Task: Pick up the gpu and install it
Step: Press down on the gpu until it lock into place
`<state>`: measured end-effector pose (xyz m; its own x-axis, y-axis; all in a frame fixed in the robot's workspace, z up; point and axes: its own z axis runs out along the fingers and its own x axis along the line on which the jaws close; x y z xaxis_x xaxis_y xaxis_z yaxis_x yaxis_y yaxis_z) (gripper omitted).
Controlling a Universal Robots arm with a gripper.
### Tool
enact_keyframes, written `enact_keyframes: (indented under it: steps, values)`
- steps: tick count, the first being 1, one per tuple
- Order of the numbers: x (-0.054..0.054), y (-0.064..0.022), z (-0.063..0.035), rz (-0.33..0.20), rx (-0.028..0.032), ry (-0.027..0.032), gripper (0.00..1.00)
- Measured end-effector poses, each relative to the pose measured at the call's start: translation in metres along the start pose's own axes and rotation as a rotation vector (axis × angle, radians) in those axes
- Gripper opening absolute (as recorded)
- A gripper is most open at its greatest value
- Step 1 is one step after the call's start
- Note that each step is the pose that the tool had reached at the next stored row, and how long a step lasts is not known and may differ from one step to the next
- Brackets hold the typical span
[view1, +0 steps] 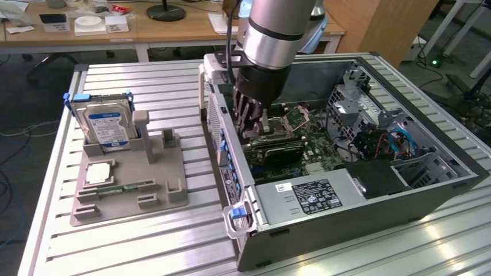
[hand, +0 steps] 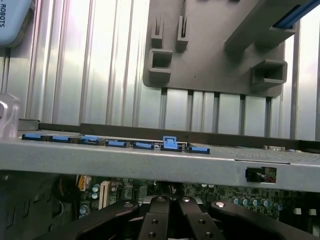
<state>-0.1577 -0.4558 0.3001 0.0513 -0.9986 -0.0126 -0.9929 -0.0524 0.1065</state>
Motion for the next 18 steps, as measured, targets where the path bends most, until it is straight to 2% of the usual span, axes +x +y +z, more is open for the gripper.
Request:
enact_keyframes:
  steps: [12,18]
  values:
    - [-0.0001,0.0023,0.0009,0.000,-0.0009,0.0000,0.11]
    - [-0.0001,0.0033,0.0012,0.000,-0.0037,-0.0001,0.11]
